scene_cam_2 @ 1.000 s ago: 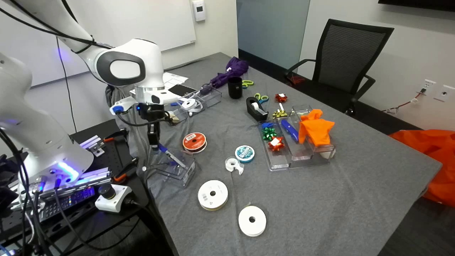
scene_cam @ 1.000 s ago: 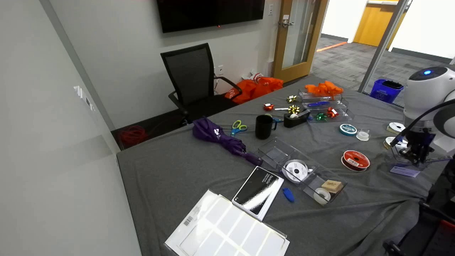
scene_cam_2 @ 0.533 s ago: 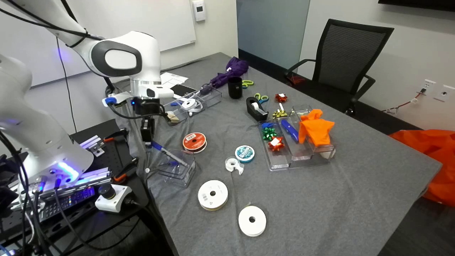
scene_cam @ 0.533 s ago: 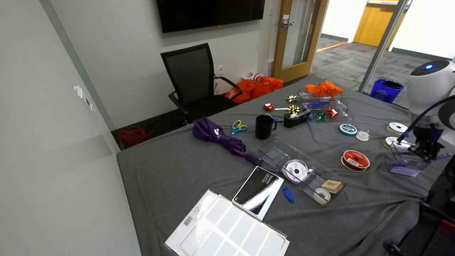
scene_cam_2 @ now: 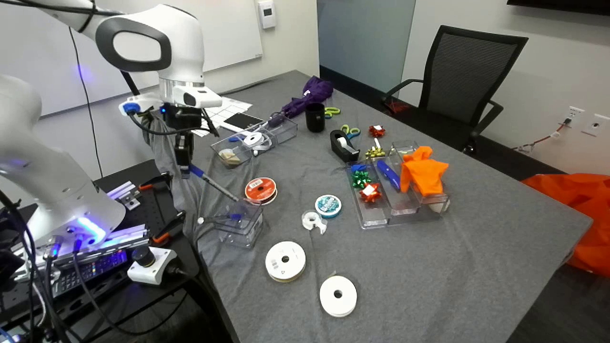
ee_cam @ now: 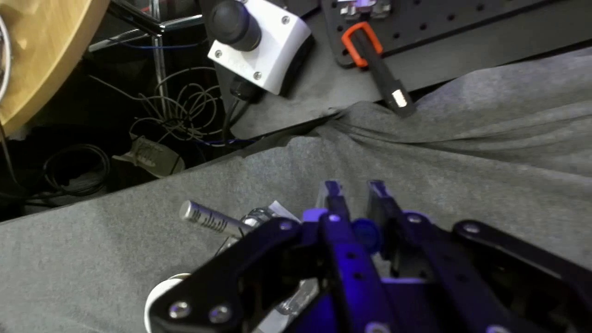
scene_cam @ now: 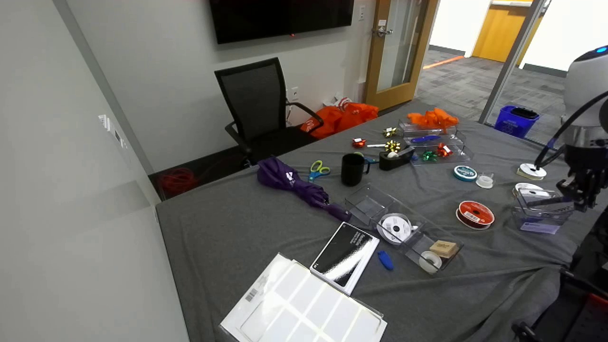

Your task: Move the marker from the right bowl to the left bowl

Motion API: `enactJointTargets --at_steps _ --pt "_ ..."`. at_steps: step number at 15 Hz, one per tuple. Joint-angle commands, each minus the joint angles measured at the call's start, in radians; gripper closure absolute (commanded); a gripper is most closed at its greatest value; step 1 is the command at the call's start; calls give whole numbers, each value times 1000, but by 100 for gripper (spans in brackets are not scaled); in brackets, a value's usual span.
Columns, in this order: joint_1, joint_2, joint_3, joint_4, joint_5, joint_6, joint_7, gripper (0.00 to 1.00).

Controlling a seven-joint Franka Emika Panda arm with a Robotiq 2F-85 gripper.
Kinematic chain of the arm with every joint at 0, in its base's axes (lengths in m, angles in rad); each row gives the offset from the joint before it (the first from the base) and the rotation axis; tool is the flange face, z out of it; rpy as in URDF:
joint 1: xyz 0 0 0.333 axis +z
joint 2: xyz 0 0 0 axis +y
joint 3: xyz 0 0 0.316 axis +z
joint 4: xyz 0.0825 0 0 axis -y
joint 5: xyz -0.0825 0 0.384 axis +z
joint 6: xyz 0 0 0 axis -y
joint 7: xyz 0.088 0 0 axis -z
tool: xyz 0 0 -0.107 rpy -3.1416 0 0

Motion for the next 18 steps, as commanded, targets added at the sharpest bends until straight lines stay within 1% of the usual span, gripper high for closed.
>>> enactJointTargets --at_steps 1,3,5,7,12,15,18 --pt "39 -122 18 54 191 -172 -109 95" --pt "57 -147 25 108 283 -250 -115 95" --pt "66 -156 31 153 345 -292 -103 95" --pt "79 -151 29 183 415 -288 -105 95" --pt "147 -73 24 251 651 -253 -198 95" --pt "180 -1 39 283 732 -244 -252 95" --pt "191 83 53 310 769 -238 -281 95"
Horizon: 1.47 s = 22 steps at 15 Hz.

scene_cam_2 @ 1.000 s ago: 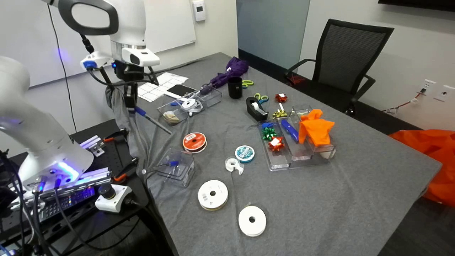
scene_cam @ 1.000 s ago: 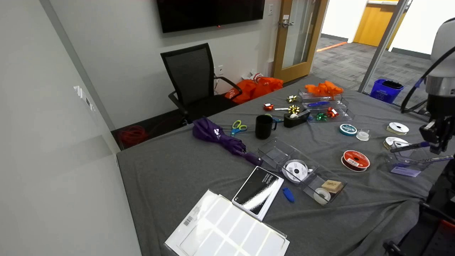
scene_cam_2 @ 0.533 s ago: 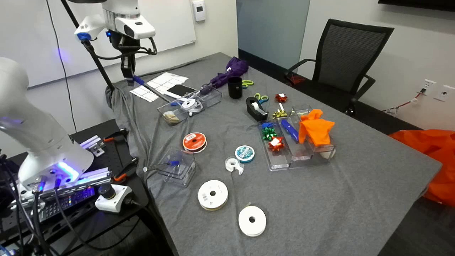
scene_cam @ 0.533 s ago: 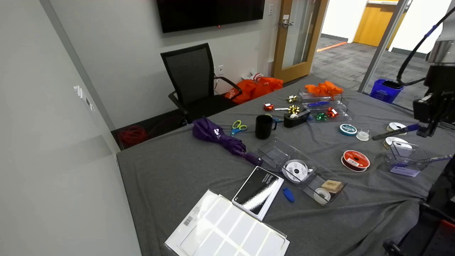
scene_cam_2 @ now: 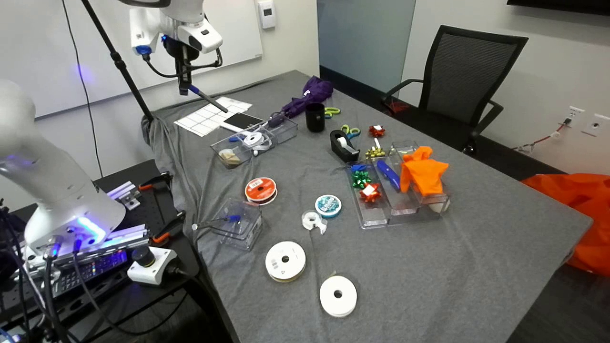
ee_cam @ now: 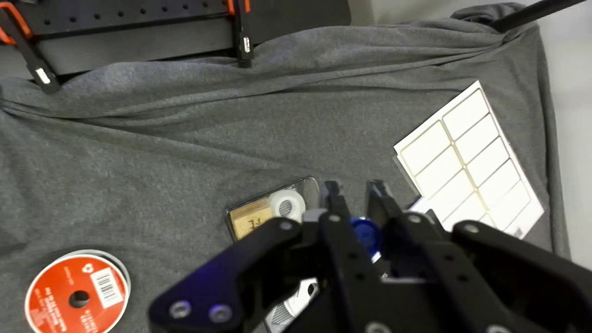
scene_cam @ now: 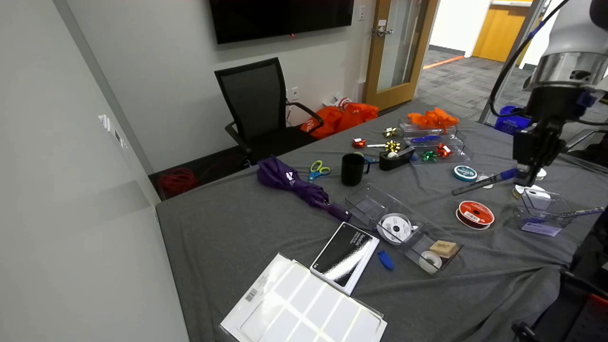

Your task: Move the marker from the right bowl to the left bowl

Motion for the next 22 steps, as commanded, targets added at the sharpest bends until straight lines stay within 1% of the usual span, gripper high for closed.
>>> enactJointTargets --at_steps 1,8,15,20,22 --pt "3 137 21 54 41 15 -50 95" --pt "3 303 50 51 9 167 -155 95" --pt "-2 431 84 45 -65 307 -147 95" --pt "-3 480 90 34 -127 408 -118 95" --pt "-6 488 92 29 -125 451 -111 95"
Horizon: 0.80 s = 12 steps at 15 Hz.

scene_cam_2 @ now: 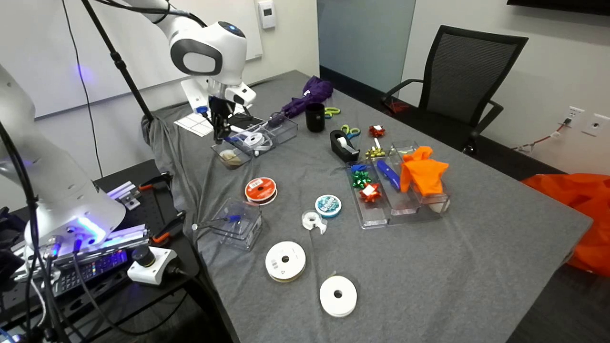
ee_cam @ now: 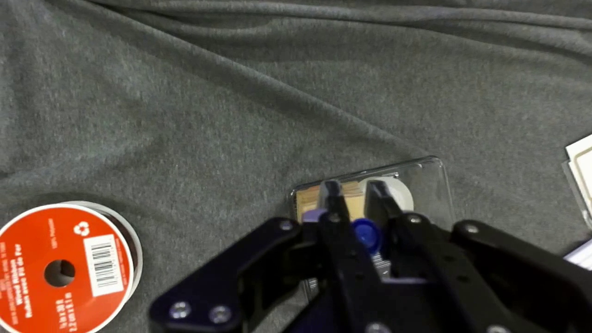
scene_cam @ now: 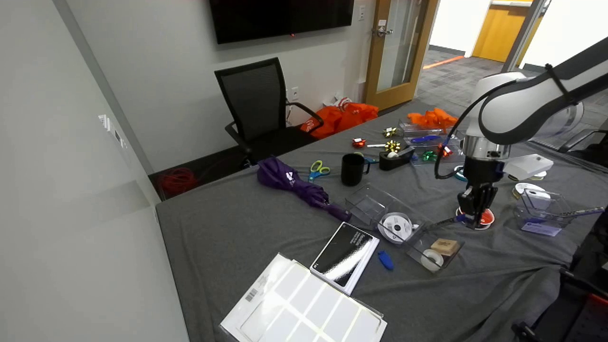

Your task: Move the marker from the right bowl to the left bowl

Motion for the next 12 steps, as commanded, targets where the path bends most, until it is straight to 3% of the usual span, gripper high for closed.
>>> enactJointTargets --at_steps 1,2,3,5,12 --pt "-17 23 17 -5 -11 77 16 94" --pt "-17 25 18 -6 -6 90 16 81" --pt "-18 25 19 -8 -3 102 18 56" --pt "-19 24 21 -11 5 126 14 51" --pt "-19 26 22 -13 5 160 21 3"
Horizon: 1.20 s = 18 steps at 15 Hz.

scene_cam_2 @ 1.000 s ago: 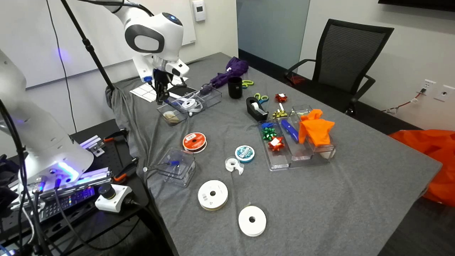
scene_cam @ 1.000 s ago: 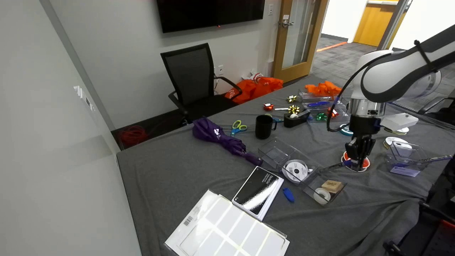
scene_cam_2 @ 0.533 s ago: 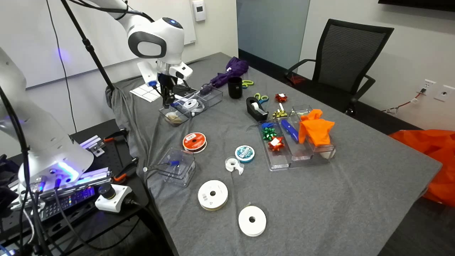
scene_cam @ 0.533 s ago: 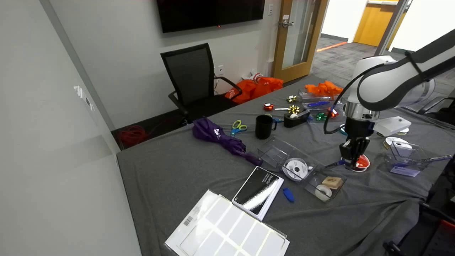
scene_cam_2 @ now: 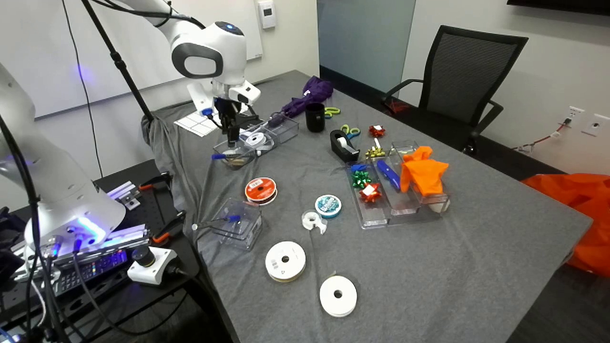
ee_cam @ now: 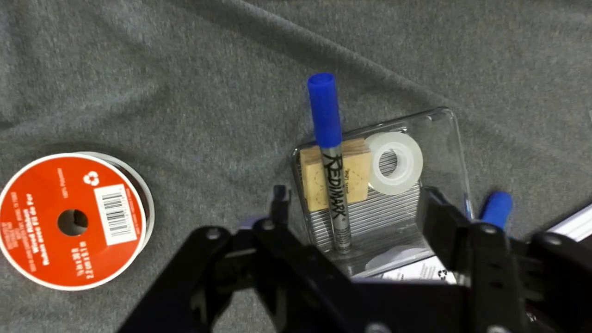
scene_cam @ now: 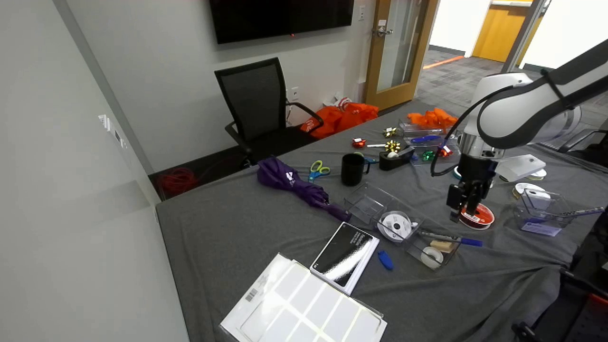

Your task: Move the marker from the right bowl to the left bowl

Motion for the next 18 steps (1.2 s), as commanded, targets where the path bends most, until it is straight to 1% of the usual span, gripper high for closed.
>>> enactJointTargets --at_steps 1,5,7,9,13,16,18 --pt "-19 8 20 -9 3 30 9 1" --pt "-40 -71 -2 -61 -61 -34 -24 0" --pt "-58 -125 -20 -93 -116 -68 -38 0" --pt "-75 -184 -39 -121 -184 -107 -22 0" --pt "-113 -291 -74 -157 -301 -197 -26 0" --pt "-142 -358 -103 -176 -368 -251 -57 0" --pt "-166 -397 -129 -187 -421 -273 -100 0"
